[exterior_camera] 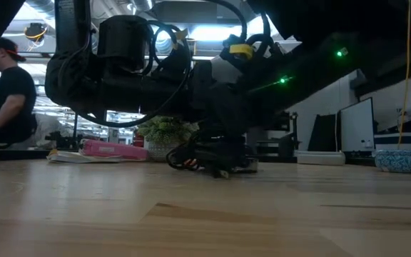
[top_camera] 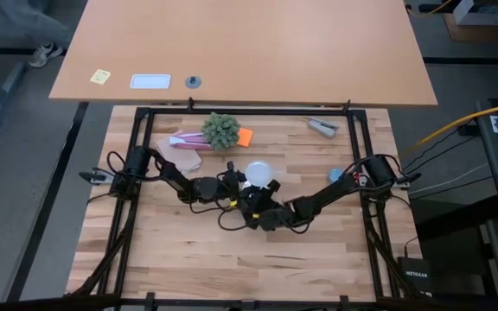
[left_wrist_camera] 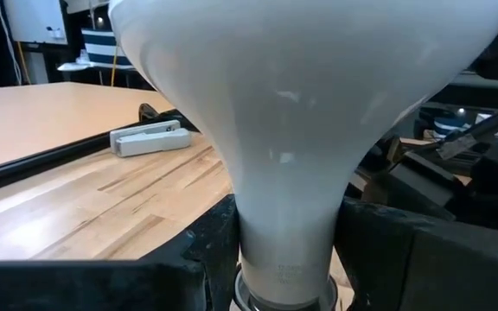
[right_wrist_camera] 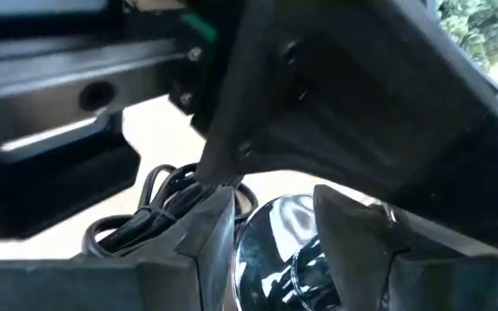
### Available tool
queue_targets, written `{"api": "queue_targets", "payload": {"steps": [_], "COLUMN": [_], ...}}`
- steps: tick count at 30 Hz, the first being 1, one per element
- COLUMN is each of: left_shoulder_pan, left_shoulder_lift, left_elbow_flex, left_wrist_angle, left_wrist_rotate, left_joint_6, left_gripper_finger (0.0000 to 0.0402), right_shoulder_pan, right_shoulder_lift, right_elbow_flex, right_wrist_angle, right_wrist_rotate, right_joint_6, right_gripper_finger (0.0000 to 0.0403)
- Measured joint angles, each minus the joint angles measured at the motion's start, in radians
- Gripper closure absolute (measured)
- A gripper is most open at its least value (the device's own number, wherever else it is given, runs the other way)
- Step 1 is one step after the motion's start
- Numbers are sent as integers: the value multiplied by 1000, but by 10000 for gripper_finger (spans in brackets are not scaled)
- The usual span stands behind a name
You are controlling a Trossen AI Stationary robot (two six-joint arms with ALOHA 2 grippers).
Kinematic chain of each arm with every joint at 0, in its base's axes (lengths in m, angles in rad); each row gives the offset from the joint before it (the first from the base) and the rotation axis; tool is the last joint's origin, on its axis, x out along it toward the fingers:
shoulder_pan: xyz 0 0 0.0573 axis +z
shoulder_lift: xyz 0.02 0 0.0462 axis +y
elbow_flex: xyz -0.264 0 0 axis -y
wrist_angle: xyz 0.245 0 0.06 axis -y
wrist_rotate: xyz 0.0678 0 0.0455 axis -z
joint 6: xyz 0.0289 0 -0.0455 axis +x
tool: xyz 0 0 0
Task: Screw lightbulb
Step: Remove the lightbulb from the lamp
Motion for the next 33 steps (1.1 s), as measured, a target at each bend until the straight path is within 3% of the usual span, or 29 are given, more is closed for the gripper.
{"api": "queue_targets", "payload": {"steps": [10, 22, 27, 33], "left_shoulder_pan": [0, 0, -7, -20], "left_shoulder_lift": [2, 1, -2, -2], "left_elbow_flex": [0, 0, 0, 0], "left_wrist_angle": [17, 3, -26, -29], "left_wrist_rotate": [2, 1, 0, -1], "left_joint_6": [0, 3, -7, 11], "left_gripper_finger": [249, 249, 249, 249], "right_shoulder_pan": [32, 114, 93, 18], "right_shoulder_lift": [-46, -178, -165, -134], "right_elbow_flex": [0, 0, -2, -68], "right_wrist_angle": [-36, -382, -500, -465], "right_wrist_rotate": [-15, 22, 53, -2], "right_joint_6": [-22, -20, 0, 71], "right_gripper_finger": [237, 237, 237, 237]}}
